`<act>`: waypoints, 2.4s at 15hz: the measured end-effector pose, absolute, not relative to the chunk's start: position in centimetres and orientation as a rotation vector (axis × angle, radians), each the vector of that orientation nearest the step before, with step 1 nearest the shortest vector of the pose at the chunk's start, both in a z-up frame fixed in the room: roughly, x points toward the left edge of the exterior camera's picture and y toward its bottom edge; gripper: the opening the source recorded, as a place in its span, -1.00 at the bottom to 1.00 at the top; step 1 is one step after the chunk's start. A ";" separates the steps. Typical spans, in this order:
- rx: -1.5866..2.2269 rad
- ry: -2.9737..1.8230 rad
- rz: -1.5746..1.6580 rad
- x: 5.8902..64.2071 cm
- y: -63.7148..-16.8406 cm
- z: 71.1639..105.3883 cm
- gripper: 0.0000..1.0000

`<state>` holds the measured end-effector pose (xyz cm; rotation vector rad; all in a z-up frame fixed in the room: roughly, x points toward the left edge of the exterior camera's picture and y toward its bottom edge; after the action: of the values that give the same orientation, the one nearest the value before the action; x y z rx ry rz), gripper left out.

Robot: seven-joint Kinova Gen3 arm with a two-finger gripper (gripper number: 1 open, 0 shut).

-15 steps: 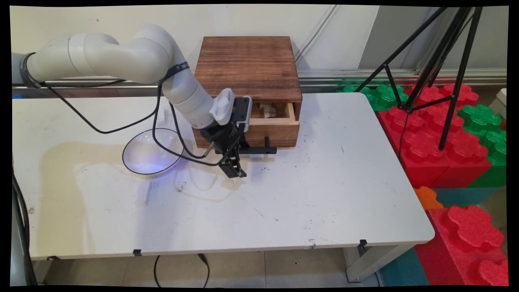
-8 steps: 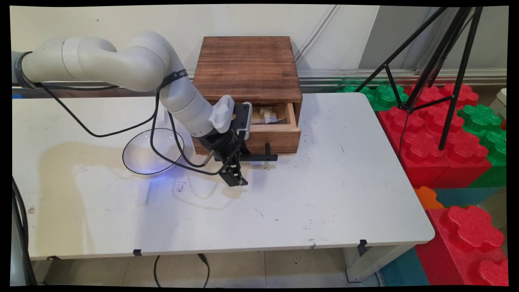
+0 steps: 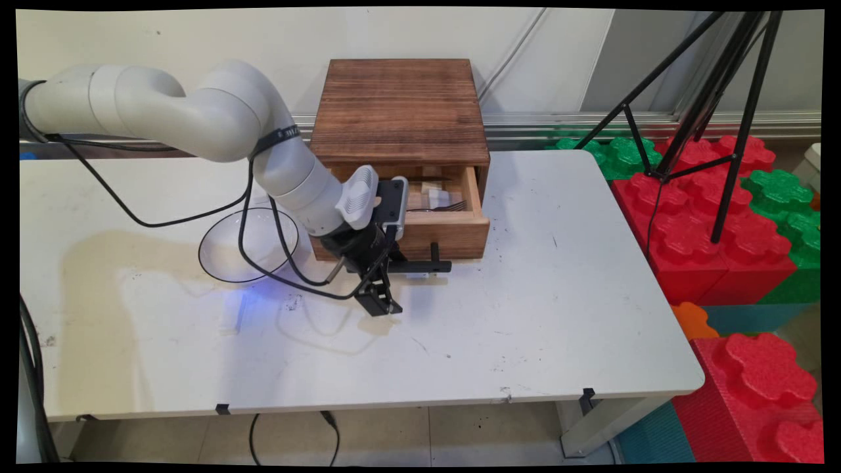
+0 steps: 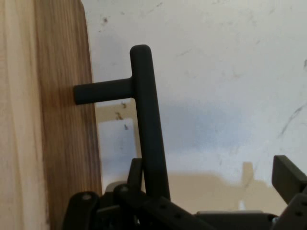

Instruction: Open the drawer

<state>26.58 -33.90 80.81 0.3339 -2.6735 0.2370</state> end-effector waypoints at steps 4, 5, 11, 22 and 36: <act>0.333 -2.667 0.231 26.1 -32.6 80.8 1.00; 0.332 -2.667 0.230 26.0 -32.4 80.8 1.00; 0.326 -2.661 0.226 25.3 -30.7 80.8 1.00; 0.342 -2.645 0.183 24.3 -27.4 80.6 1.00; 0.332 -2.619 0.145 23.1 -24.4 80.4 1.00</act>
<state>23.06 -24.37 80.40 0.3322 -2.6193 0.1447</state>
